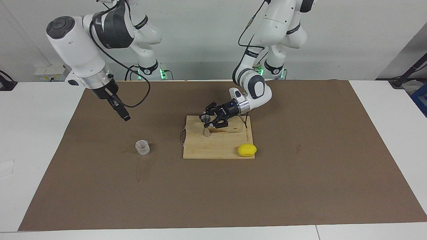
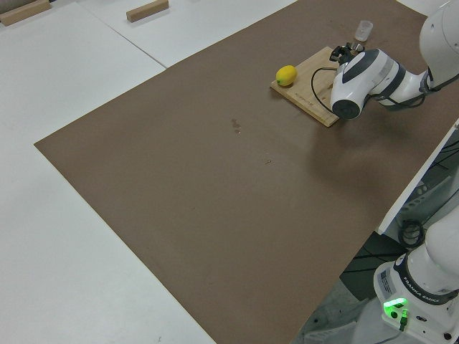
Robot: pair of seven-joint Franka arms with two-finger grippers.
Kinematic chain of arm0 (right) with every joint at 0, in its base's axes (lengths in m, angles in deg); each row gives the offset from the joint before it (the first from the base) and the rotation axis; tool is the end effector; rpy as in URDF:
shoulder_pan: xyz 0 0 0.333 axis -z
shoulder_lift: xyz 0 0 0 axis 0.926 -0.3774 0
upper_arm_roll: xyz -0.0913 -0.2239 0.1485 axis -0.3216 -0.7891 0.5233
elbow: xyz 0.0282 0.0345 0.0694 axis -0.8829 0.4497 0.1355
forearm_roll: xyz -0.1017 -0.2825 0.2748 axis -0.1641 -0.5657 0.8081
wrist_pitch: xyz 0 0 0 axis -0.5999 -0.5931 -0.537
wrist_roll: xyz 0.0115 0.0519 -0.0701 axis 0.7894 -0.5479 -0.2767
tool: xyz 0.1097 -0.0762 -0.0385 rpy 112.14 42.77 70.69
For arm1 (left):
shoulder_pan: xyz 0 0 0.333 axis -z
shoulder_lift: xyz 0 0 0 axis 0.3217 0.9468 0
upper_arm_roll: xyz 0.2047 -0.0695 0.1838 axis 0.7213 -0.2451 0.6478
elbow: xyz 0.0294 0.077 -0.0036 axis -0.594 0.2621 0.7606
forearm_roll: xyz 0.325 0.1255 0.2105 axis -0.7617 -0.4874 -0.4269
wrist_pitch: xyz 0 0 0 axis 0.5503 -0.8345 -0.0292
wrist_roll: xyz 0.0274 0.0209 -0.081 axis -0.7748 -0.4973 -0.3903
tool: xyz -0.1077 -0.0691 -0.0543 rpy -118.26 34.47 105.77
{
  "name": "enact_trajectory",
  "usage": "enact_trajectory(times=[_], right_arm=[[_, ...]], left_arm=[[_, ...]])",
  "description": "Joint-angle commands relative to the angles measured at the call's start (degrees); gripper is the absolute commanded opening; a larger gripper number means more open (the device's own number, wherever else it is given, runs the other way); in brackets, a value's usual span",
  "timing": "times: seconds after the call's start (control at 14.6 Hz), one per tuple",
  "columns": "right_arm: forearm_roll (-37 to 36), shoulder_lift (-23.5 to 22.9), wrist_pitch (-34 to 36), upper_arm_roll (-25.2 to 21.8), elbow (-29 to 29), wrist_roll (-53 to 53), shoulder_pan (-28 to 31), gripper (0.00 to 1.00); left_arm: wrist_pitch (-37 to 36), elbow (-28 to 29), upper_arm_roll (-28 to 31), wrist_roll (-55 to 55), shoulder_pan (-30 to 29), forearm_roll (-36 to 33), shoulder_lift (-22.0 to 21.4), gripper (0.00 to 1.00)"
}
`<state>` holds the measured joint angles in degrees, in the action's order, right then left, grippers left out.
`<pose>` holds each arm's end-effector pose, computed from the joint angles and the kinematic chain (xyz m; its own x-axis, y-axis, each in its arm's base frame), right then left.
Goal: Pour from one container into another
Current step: 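Set the cup down with the left gripper while the right gripper reaches the glass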
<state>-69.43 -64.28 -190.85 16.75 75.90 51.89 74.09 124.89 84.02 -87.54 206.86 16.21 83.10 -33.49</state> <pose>0.6023 0.0313 0.4485 0.4373 -0.8838 -0.1662 -0.8991 -0.4338 -0.0586 0.4444 -0.3776 0.2101 0.0484 -0.0673 0.9966 -0.9379 -0.3463 0.0222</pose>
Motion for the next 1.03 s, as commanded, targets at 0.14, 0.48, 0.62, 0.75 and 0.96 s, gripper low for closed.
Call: enact_trajectory(times=[0.14, 0.48, 0.62, 0.75, 0.96], right_arm=[[7.0, -6.2, -4.5, 0.3, 0.1, 5.7, 3.6, 0.92], [9.3, -11.8, -11.7, 0.3, 0.3, 14.7, 5.7, 0.92], [10.9, -13.0, -13.7, 0.3, 1.0, 14.7, 6.3, 0.92], [16.1, -15.2, -15.1, 0.3, 1.3, 14.7, 7.5, 0.92], [16.9, -16.9, -17.1, 0.3, 4.1, 10.3, 7.7, 0.92]], left_arm=[[-1.1, -0.2, 0.6, 5.5, 0.0, 1.8, 1.6, 1.00], [-3.5, 3.3, 0.7, 5.6, -1.8, 1.1, -0.9, 1.00], [-3.7, 5.7, 1.0, 5.7, -2.3, 0.3, -3.0, 1.00], [-3.8, 7.2, 0.7, 5.8, -5.3, -4.1, -3.9, 1.00], [-4.7, 10.1, 0.7, 5.3, -8.5, -8.9, -6.6, 1.00]])
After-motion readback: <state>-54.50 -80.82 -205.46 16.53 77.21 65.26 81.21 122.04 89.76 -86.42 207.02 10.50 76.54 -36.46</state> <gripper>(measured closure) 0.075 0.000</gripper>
